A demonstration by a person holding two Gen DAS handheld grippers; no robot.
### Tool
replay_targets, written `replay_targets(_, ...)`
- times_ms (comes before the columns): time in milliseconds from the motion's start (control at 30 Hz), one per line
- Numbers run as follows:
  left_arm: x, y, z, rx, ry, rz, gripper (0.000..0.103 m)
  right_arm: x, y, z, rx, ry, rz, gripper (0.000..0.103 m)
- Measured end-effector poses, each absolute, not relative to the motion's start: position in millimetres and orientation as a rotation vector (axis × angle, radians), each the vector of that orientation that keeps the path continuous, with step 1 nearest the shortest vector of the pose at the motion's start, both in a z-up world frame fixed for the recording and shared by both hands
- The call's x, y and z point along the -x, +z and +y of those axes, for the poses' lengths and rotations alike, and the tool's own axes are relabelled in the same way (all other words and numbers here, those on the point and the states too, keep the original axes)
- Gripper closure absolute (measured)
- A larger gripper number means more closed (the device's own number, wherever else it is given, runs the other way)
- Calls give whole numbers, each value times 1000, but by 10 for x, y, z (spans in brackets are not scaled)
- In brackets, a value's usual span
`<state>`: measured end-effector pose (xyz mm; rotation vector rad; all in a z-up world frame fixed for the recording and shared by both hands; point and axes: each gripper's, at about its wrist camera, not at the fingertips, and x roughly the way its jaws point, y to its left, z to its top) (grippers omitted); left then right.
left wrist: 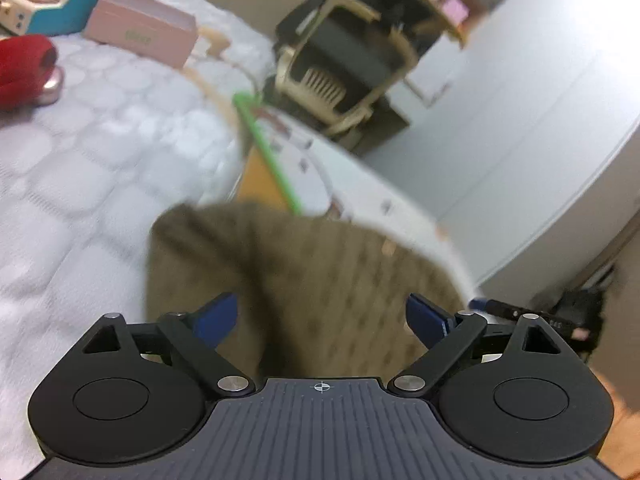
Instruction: Fold clothes
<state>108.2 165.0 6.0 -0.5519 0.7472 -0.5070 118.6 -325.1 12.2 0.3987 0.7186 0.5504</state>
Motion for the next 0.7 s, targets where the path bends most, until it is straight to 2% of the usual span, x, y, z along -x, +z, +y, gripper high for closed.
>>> replay_targets(200, -1771, -159, 1403, 602, -530, 881, 7, -2016, -259, -3170, -701, 598, 954, 24)
replay_targets(333, -2239, -224, 1301, 625, -560, 917, 7, -2512, -437, -2777, -685, 672, 1047, 22)
replay_targets(533, -2744, 176, 1431, 493, -460, 703, 7, -3106, -63, -2384, -481, 601, 775, 21)
replay_targets(700, -2607, 251, 1533, 324, -401, 729, 6, -3057, 54, -2261, -204, 497, 712, 21)
